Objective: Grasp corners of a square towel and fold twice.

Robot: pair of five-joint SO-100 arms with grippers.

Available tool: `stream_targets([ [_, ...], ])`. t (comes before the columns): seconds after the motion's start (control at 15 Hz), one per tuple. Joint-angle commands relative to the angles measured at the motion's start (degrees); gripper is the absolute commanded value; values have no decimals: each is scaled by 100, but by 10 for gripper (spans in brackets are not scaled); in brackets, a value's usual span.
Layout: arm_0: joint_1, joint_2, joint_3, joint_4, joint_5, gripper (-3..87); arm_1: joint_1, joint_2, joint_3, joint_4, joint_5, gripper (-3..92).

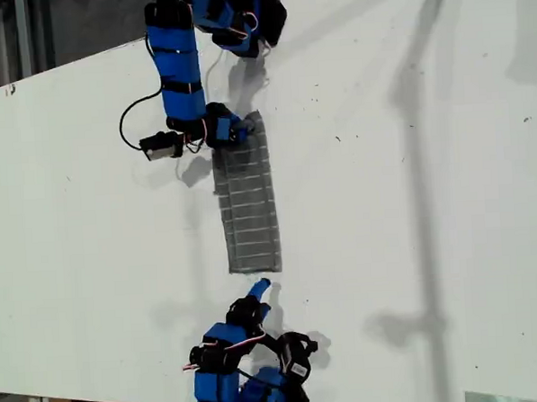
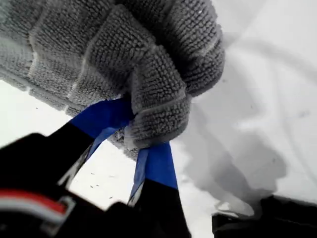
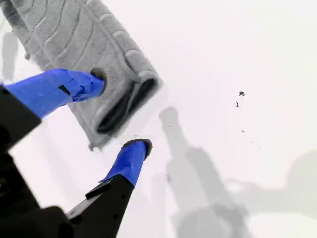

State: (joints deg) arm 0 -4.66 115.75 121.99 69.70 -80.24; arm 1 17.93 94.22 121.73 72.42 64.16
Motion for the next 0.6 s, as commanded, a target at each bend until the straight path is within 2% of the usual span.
stream_targets([
  [0.0, 97, 193, 360, -589, -149, 241, 105, 1644, 272, 914, 510, -1],
  [0.2, 97, 0, 624, -1046, -211, 241, 79, 3120, 721, 1600, 1107, -1],
  [0.4, -211, -958, 519, -1072, -193, 241, -316, 4605, 1160, 2171, 1811, -1],
  [0.53, -501, -1591, 229, -1046, 9, 241, -431, 5133, 1099, 2312, 1863, -1],
])
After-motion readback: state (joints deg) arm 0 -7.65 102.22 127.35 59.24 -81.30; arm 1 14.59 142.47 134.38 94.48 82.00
